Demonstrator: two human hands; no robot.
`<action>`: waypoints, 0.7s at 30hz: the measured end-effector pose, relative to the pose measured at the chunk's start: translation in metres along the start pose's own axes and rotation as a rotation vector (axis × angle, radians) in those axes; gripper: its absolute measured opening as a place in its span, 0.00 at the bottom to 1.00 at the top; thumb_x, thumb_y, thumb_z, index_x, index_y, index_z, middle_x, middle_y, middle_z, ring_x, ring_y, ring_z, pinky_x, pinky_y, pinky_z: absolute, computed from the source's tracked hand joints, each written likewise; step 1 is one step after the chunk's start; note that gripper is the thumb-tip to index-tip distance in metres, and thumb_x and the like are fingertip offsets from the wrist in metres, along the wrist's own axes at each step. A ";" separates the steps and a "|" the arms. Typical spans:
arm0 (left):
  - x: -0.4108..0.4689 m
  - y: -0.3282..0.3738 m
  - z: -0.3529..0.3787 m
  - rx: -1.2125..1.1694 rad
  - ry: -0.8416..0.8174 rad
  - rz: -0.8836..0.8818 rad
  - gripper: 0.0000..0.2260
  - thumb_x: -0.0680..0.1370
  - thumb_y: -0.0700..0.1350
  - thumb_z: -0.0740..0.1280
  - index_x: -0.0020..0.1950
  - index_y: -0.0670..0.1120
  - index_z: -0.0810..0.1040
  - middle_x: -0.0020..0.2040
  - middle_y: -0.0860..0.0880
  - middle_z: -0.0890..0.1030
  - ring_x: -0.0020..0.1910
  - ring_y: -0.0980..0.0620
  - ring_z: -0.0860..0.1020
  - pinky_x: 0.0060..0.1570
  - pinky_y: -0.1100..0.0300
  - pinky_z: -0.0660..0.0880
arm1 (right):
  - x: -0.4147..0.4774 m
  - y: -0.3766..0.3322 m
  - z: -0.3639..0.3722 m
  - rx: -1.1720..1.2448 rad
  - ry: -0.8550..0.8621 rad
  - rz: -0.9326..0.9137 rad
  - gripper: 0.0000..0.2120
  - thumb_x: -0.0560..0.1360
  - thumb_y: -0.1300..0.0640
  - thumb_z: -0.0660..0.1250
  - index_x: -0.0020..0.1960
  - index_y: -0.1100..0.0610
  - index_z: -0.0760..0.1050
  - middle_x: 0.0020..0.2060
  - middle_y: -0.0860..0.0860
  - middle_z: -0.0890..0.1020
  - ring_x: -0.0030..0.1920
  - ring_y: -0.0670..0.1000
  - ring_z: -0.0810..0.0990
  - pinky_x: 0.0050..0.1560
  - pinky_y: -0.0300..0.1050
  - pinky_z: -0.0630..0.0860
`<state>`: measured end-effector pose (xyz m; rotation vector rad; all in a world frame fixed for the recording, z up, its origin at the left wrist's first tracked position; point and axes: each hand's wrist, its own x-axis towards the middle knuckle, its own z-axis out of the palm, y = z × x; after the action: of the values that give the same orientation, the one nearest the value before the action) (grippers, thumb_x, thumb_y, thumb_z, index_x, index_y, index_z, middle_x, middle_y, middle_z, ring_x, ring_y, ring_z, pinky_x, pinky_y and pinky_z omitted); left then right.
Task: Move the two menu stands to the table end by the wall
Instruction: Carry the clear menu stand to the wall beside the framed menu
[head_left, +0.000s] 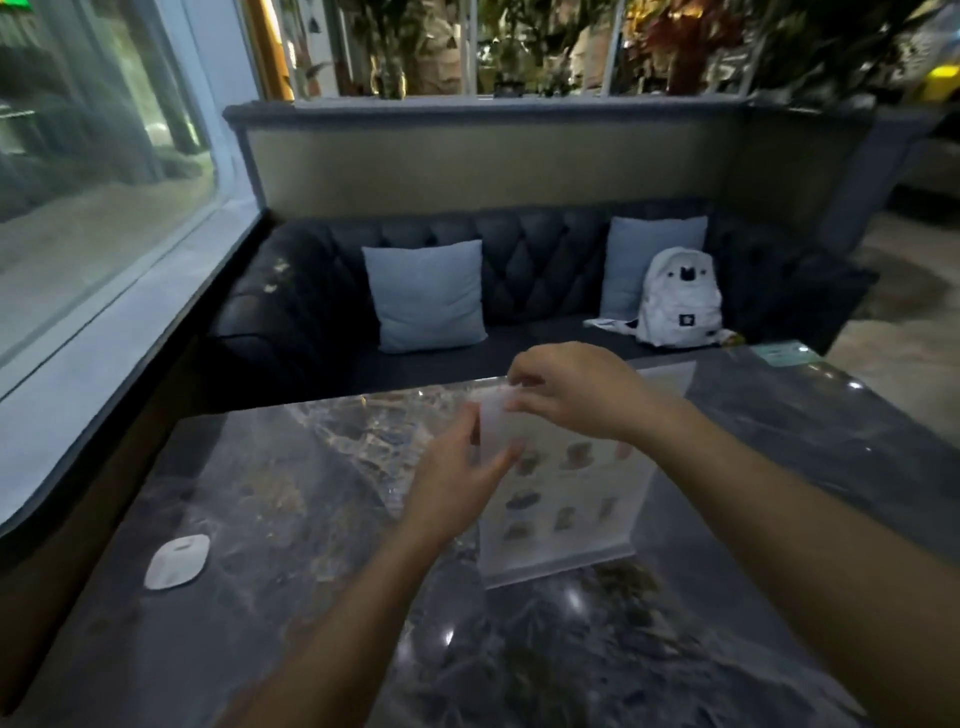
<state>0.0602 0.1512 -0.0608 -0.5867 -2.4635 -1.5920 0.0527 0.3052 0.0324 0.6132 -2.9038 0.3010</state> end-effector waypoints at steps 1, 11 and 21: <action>0.002 -0.002 0.003 -0.018 0.014 -0.006 0.10 0.72 0.50 0.67 0.53 0.56 0.73 0.46 0.54 0.79 0.45 0.55 0.78 0.46 0.47 0.77 | -0.003 0.003 -0.001 0.009 -0.016 0.007 0.11 0.74 0.49 0.63 0.50 0.56 0.75 0.49 0.53 0.81 0.49 0.56 0.78 0.47 0.53 0.75; 0.011 -0.012 0.004 -0.137 0.134 -0.039 0.15 0.74 0.41 0.65 0.43 0.64 0.75 0.38 0.60 0.80 0.39 0.61 0.78 0.39 0.63 0.75 | 0.003 0.013 0.010 0.129 0.057 -0.031 0.06 0.75 0.54 0.62 0.46 0.55 0.76 0.46 0.51 0.82 0.47 0.53 0.77 0.46 0.50 0.73; 0.001 -0.031 -0.056 -0.151 0.210 -0.091 0.13 0.74 0.36 0.65 0.45 0.56 0.75 0.41 0.52 0.79 0.41 0.52 0.79 0.41 0.57 0.77 | 0.030 -0.007 0.022 0.233 0.055 -0.113 0.07 0.75 0.58 0.61 0.48 0.55 0.77 0.47 0.50 0.82 0.48 0.52 0.78 0.50 0.54 0.75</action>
<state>0.0420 0.0900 -0.0632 -0.3109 -2.2620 -1.7849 0.0257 0.2827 0.0177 0.7871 -2.7898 0.6367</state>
